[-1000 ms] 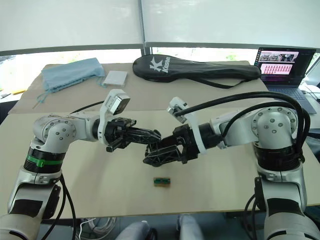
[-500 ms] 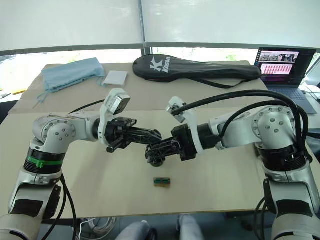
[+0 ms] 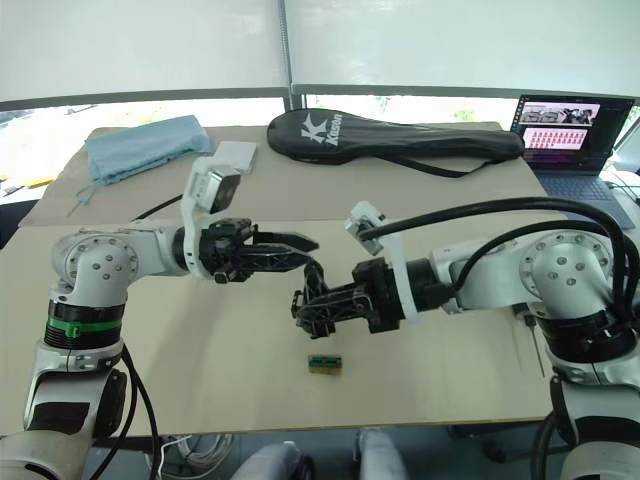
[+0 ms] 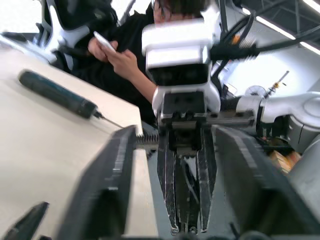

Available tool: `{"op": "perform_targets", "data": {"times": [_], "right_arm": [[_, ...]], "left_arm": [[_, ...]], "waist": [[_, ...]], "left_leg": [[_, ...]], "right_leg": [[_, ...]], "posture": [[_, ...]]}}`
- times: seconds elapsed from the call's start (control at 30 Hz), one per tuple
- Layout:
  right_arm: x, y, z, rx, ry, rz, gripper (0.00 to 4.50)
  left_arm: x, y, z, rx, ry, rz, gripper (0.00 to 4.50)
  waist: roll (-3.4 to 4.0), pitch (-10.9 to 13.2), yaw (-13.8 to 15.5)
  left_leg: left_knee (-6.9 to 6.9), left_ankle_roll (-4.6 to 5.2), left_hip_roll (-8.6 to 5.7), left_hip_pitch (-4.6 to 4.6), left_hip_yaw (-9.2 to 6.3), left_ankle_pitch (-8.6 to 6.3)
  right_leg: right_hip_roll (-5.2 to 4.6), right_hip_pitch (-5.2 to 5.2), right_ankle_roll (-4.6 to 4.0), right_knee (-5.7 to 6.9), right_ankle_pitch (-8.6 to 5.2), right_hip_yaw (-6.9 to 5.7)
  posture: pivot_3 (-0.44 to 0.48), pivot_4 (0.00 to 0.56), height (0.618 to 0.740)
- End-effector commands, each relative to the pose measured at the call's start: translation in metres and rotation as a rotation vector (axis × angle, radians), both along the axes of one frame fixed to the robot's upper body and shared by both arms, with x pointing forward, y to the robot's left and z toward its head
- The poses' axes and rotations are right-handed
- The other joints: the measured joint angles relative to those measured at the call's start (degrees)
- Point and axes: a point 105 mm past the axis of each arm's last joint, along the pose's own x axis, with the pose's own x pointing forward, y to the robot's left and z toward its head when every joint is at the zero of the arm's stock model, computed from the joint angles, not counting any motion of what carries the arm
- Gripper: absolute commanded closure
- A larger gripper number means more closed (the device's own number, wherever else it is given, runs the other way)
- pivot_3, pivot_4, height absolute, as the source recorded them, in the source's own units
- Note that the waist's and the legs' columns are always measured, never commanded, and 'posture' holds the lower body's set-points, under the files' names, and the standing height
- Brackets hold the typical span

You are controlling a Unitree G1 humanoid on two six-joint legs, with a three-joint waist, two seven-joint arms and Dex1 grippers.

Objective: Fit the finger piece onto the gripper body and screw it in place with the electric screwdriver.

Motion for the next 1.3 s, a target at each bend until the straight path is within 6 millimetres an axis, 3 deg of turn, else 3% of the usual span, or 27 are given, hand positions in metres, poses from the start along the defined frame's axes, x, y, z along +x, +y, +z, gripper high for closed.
{"op": "perform_targets", "data": {"times": [0.03, 0.17, 0.27, 0.43, 0.57, 0.67, 0.8, 1.0, 1.3], "right_arm": [[-0.004, -0.007, 0.021, 0.078, -0.102, 0.001, 4.06], [-0.002, -0.018, 0.028, 0.128, -0.203, -0.037, 4.06], [-0.001, -0.028, 0.033, 0.202, -0.276, -0.067, 4.06], [0.001, -0.039, 0.036, 0.295, -0.505, -0.089, 4.06], [0.003, -0.040, 0.027, 0.269, -0.635, -0.069, 4.06], [0.001, -0.039, 0.019, 0.254, -0.712, -0.013, 4.06], [0.006, -0.040, 0.007, 0.220, -0.784, 0.016, 4.06], [0.007, -0.036, -0.003, 0.215, -0.784, 0.048, 4.06], [0.006, -0.029, -0.008, 0.220, -0.764, 0.062, 4.06]], "left_arm": [[-0.003, 0.013, 0.017, -0.057, -0.107, 0.041, 0.00], [0.014, 0.039, 0.022, -0.065, -0.264, 0.208, 0.00], [0.028, 0.065, 0.012, 0.022, -0.376, 0.325, 0.00], [0.053, 0.109, -0.030, 0.227, -0.548, 0.491, 0.00], [0.051, 0.122, -0.078, 0.394, -0.591, 0.443, 0.00], [0.042, 0.119, -0.109, 0.437, -0.550, 0.383, 0.00], [0.035, 0.095, -0.140, 0.444, -0.540, 0.295, 0.00], [0.036, 0.055, -0.158, 0.423, -0.558, 0.224, 0.00], [0.046, 0.018, -0.170, 0.402, -0.549, 0.216, 0.00]], "waist": [[-0.01, 0.00, 0.01], [0.00, 0.00, 0.02], [0.00, 0.00, 0.06], [0.00, 0.00, 0.22], [0.00, 0.00, 0.19], [0.00, 0.00, 0.22], [0.00, 0.00, 0.52], [-0.02, 0.01, 0.54], [-0.02, 0.01, 0.44]], "left_leg": [[0.00, 0.00, 0.00, 0.00, 0.00, 0.00], [-0.02, 0.00, 0.00, 0.02, 0.02, 0.00], [-0.03, 0.00, 0.01, 0.02, 0.02, 0.00], [-0.10, 0.00, 0.01, 0.06, 0.05, 0.00], [-0.11, 0.01, 0.01, 0.06, 0.07, 0.00], [-0.13, 0.03, 0.01, 0.06, 0.05, -0.01], [-0.05, 0.05, 0.01, 0.05, 0.06, -0.02], [-0.01, 0.09, 0.01, 0.07, 0.06, -0.05], [-0.01, 0.09, 0.01, 0.07, 0.05, -0.05]], "right_leg": [[0.00, 0.00, 0.00, 0.00, 0.00, 0.00], [0.00, 0.01, 0.00, 0.00, 0.00, 0.02], [0.00, 0.02, 0.00, -0.02, 0.00, 0.00], [0.01, 0.05, 0.01, -0.05, 0.00, 0.00], [0.00, 0.03, 0.02, -0.04, 0.01, 0.02], [0.00, 0.02, 0.02, -0.06, 0.01, 0.00], [-0.01, 0.04, 0.03, -0.05, 0.02, 0.00], [-0.02, 0.09, 0.05, -0.04, 0.03, 0.01], [-0.01, 0.10, 0.05, -0.03, 0.03, 0.01]], "posture": [[0.000, 0.150, 0.740], [0.000, 0.150, 0.740], [0.000, 0.150, 0.740], [0.000, 0.150, 0.740], [0.000, 0.150, 0.740], [0.000, 0.150, 0.740], [0.000, 0.150, 0.740], [0.000, 0.150, 0.740], [0.000, 0.150, 0.740]]}}
